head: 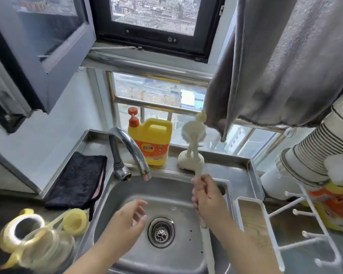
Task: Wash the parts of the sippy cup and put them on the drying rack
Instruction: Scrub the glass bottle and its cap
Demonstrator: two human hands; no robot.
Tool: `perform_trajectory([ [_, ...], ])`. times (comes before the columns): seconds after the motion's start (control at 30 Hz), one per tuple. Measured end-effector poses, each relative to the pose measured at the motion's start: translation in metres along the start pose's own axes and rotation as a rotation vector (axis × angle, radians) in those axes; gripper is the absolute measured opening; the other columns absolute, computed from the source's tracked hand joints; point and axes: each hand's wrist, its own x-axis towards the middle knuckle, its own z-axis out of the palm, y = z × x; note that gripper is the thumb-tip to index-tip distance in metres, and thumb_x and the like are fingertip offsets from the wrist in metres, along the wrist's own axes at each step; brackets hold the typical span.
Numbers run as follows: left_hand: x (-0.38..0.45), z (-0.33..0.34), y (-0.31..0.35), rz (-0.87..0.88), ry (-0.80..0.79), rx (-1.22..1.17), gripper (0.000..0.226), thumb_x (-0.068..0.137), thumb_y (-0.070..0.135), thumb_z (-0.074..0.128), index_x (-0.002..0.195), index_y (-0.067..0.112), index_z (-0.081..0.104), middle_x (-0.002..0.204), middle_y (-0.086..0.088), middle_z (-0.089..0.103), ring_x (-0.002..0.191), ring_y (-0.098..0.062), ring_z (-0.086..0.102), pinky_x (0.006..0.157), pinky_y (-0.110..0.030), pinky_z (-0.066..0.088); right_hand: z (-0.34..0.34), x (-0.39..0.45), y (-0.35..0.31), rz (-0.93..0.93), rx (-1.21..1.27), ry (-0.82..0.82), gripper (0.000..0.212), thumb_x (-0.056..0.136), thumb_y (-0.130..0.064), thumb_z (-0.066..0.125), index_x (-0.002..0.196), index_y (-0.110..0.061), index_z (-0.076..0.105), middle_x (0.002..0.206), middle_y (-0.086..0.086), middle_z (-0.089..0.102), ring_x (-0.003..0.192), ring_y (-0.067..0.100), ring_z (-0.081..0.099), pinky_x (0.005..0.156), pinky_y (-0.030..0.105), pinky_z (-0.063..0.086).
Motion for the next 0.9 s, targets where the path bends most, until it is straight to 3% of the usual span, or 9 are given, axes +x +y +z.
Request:
perform_trajectory([
  [0.23, -0.005, -0.024, -0.021, -0.127, 0.073, 0.024, 0.02, 0.089, 0.013, 0.059, 0.102, 0.028, 0.055, 0.088, 0.009, 0.061, 0.08, -0.002, 0.056, 0.066, -0.008, 0.04, 0.057, -0.027, 0.051, 0.258, -0.206, -0.137, 0.018, 0.098, -0.03, 0.045, 0.086, -0.019, 0.055, 0.058, -0.006, 0.047, 0.055, 0.013, 0.043, 0.057, 0.033, 0.035],
  [0.4, 0.023, -0.033, -0.033, -0.183, 0.108, 0.089, 0.023, 0.091, 0.014, 0.056, 0.114, 0.014, 0.06, 0.094, 0.005, 0.059, 0.088, -0.011, 0.054, 0.077, -0.019, 0.037, 0.082, -0.023, 0.051, 0.481, -0.119, -0.193, 0.017, 0.099, -0.02, 0.04, 0.096, -0.013, 0.056, 0.058, -0.004, 0.045, 0.045, 0.009, 0.038, 0.041, 0.021, 0.029],
  [0.53, 0.05, -0.031, -0.041, -0.321, 0.127, 0.032, 0.025, 0.093, 0.02, 0.056, 0.116, 0.011, 0.06, 0.103, -0.001, 0.062, 0.098, -0.017, 0.056, 0.084, -0.025, 0.04, 0.093, -0.022, 0.042, 0.553, 0.027, -0.21, 0.021, 0.101, -0.013, 0.033, 0.103, -0.011, 0.054, 0.055, -0.002, 0.041, 0.037, 0.007, 0.033, 0.037, 0.018, 0.025],
  [0.7, 0.06, -0.013, -0.044, -0.393, 0.123, -0.005, 0.019, 0.094, 0.024, 0.056, 0.11, 0.014, 0.059, 0.101, 0.001, 0.06, 0.089, -0.013, 0.051, 0.074, -0.023, 0.034, 0.099, -0.03, 0.043, 0.552, 0.028, -0.24, 0.022, 0.101, -0.018, 0.037, 0.1, -0.015, 0.058, 0.058, -0.004, 0.045, 0.042, 0.005, 0.037, 0.038, 0.018, 0.029],
  [0.77, 0.067, -0.008, -0.043, -0.472, 0.139, -0.066, 0.019, 0.095, 0.029, 0.055, 0.108, 0.016, 0.055, 0.097, 0.003, 0.056, 0.089, -0.014, 0.05, 0.073, -0.023, 0.033, 0.099, -0.031, 0.044, 0.567, 0.041, -0.242, 0.021, 0.101, -0.019, 0.037, 0.102, -0.015, 0.058, 0.059, -0.003, 0.045, 0.042, 0.006, 0.035, 0.039, 0.018, 0.028],
  [0.83, 0.082, -0.009, -0.05, -0.613, 0.213, -0.259, 0.027, 0.092, 0.034, 0.057, 0.108, 0.012, 0.055, 0.102, -0.004, 0.061, 0.095, -0.023, 0.058, 0.08, -0.027, 0.043, 0.099, -0.031, 0.045, 0.581, 0.06, -0.237, 0.022, 0.101, -0.018, 0.037, 0.104, -0.013, 0.058, 0.06, -0.002, 0.045, 0.042, 0.006, 0.034, 0.038, 0.018, 0.027],
  [0.9, 0.102, -0.007, -0.063, -0.708, 0.302, -0.433, 0.041, 0.083, 0.039, 0.062, 0.108, 0.006, 0.058, 0.106, -0.015, 0.065, 0.097, -0.034, 0.063, 0.087, -0.04, 0.052, 0.1, -0.029, 0.046, 0.596, 0.074, -0.235, 0.022, 0.102, -0.018, 0.037, 0.105, -0.012, 0.058, 0.06, -0.002, 0.045, 0.041, 0.006, 0.033, 0.038, 0.018, 0.025],
])
